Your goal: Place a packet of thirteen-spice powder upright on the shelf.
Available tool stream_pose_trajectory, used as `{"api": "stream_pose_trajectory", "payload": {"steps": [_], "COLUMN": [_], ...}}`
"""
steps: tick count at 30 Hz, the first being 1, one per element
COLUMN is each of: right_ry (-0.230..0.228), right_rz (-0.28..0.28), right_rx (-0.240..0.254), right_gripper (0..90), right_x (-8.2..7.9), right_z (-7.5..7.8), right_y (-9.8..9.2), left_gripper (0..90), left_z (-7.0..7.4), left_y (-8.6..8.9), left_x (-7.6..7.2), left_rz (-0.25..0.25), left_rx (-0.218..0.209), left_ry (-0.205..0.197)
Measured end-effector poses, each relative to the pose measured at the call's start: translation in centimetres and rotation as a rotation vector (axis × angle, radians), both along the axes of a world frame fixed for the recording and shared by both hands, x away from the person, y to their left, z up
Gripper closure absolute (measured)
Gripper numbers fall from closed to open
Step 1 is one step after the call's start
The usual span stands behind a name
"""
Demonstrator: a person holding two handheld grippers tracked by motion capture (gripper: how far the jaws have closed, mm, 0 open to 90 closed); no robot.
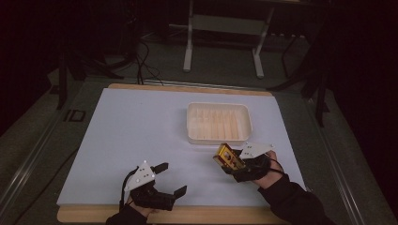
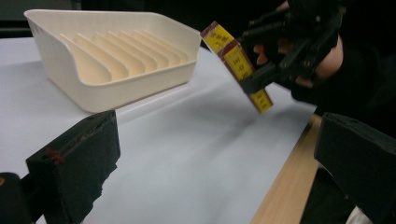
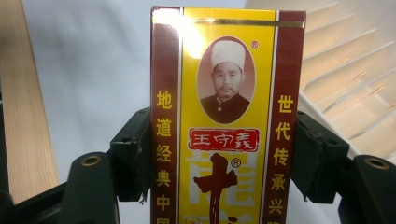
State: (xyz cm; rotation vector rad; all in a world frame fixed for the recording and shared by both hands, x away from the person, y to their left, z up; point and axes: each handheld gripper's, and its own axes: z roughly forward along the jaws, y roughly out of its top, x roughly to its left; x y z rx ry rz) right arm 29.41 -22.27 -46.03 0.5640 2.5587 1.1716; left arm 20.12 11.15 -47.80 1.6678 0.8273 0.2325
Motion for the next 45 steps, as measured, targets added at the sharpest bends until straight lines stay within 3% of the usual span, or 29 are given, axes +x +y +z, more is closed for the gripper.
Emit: {"api": "stream_pose_trajectory", "payload": {"steps": [5,10,13,17,24,34,39,42,45], "right_ry": [-0.044,-0.079,-0.096,-0.110,-0.168,-0.260,-0.281,-0.281,-0.278], "right_rz": [-0.029,-0.035,-0.044,-0.068,-0.095,-0.125,-0.129,-0.127,-0.122], "right_rx": [0.031,0.051,0.081,0.130,0.188,0.256,0.310,0.313,0.304], "right_gripper": [32.1,32.1,32.1,32.1,32.1,32.1,32.1,32.1,32.1], "right_x": [-0.9,-1.9,-2.1,-2.1,-2.6,-3.4,-3.7,-3.8,-3.9], "right_z": [0.4,0.7,0.8,1.1,2.0,2.9,3.1,2.9,2.7], "right_y": [-0.3,-0.7,-1.1,-1.6,-2.0,-2.2,-2.4,-2.2,-1.9], "left_gripper": [1.2,1.1,1.2,1.2,1.1,1.2,1.2,1.2,2.7], "left_z": [1.2,3.1,4.3,5.7,7.2,8.3,8.6,8.7,8.9], "left_y": [-0.7,-1.9,-2.8,-4.2,-6.2,-9.0,-9.9,-10.6,-11.5], "left_x": [0.8,1.3,1.5,1.6,2.6,3.8,4.3,4.4,4.5], "left_rz": [0.033,0.030,0.027,0.015,-0.011,-0.021,-0.045,-0.045,-0.042], "left_rx": [-0.042,0.017,0.052,0.085,0.079,0.049,0.053,0.046,0.090], "left_ry": [0.078,0.039,0.024,-0.028,-0.074,-0.097,-0.086,-0.093,-0.099]}}
